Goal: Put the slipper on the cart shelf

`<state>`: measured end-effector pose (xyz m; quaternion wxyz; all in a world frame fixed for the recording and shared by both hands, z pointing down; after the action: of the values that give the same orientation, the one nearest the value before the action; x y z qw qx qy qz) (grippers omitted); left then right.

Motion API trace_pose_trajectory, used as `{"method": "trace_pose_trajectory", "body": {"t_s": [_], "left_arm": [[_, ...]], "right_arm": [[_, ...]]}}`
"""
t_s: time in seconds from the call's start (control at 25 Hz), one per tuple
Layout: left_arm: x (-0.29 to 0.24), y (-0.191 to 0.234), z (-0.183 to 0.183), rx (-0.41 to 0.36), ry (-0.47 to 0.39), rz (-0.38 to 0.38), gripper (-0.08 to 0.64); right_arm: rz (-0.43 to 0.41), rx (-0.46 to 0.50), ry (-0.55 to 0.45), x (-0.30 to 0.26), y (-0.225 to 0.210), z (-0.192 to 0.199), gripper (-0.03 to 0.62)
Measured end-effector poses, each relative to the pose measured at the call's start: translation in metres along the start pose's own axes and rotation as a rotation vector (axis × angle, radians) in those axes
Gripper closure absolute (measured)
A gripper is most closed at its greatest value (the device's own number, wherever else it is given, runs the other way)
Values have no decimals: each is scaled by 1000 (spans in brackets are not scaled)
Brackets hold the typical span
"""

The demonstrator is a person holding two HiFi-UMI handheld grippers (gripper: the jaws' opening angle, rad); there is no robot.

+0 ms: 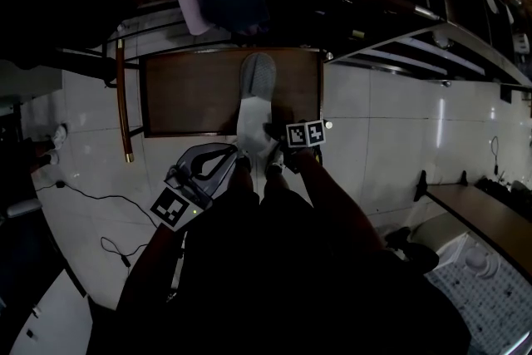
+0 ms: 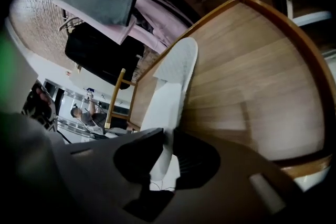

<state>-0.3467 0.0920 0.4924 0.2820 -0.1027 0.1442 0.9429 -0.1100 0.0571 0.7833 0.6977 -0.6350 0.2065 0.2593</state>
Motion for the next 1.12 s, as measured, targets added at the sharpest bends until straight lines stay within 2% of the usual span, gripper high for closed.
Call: {"method": "trace_pose_trajectory", "body": {"t_s": [0.16, 0.52, 0.8, 0.96, 1.12], "left_arm": [[4, -1, 3, 2, -8, 1, 560], [2, -10, -6, -24, -49, 24, 560], [2, -25, -21, -54, -86, 35, 560], [-2, -29, -31, -75, -104, 29, 560], [-2, -34, -40, -83, -125, 8, 560]], "right_arm": [[-47, 6, -39, 8, 12, -1, 551], [-70, 171, -156, 60, 59, 2, 559], [-113, 225, -255, 109, 95, 12, 559], [-132, 305, -332, 139, 119, 2, 560], [-136, 443, -418, 174, 152, -9, 559]]}}
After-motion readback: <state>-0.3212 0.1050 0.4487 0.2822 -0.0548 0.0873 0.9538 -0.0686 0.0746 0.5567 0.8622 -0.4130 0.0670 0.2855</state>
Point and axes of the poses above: the fingertips, and each gripper's own axes: x backward along the fingers, y to its left, z out of its underside, the point moved 10 cm from there along x, backward along the fingers, and after that the axes turned 4 degrees about -x, right-handed, at the moved point
